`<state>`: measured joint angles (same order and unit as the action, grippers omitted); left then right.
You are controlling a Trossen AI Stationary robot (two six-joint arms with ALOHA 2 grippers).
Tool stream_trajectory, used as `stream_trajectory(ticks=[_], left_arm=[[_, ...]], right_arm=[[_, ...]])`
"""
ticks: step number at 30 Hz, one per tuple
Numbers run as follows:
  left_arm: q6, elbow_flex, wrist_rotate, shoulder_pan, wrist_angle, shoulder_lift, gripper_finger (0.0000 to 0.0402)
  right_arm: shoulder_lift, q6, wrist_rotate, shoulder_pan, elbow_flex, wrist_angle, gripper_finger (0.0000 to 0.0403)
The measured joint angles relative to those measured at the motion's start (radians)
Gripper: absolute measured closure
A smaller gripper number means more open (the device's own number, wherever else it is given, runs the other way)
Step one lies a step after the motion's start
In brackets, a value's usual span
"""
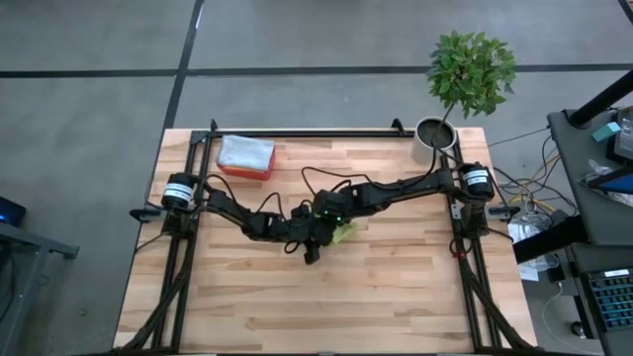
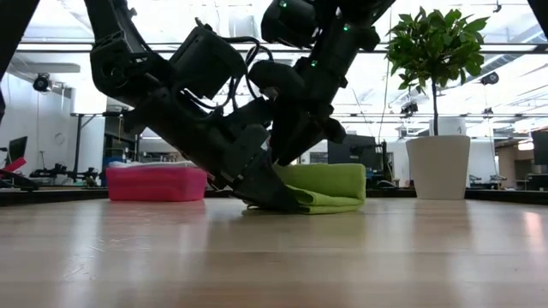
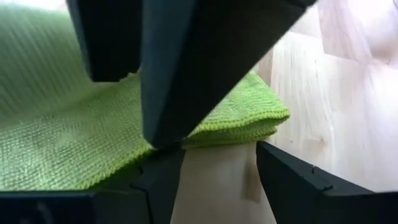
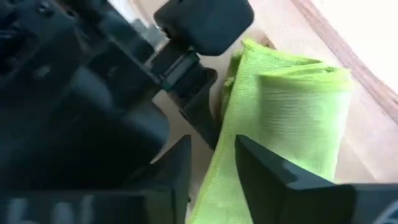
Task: Fold microfiber towels
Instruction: Fold the light green microfiber cloth
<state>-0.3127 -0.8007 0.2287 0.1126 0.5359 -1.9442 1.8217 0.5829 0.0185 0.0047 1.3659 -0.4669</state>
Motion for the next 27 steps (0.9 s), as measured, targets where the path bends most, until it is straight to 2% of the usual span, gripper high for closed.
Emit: stream_trajectory(ticks=[8, 13, 19, 27], left_arm=[[-0.001, 0.004, -0.001, 0.01, -0.024, 0.026, 0.0208], [0.0, 0.003, -0.033, 0.023, -0.128, 0.072, 0.0208], [-0.006, 0.008, -0.044, 0.027, -0.281, 0.148, 0.0208], [0.005, 0.023, -0.045, 0.029, -0.308, 0.185, 0.0208]], right_arm=[[-0.005, -0.02, -0.001, 0.006, -0.001, 0.013, 0.0369], [-0.039, -0.075, 0.001, 0.007, -0.002, -0.027, 0.038], [-0.1, -0.129, 0.014, -0.011, -0.004, -0.174, 0.0345], [-0.174, -0.201, 0.045, -0.085, -0.098, -0.238, 0.0254]])
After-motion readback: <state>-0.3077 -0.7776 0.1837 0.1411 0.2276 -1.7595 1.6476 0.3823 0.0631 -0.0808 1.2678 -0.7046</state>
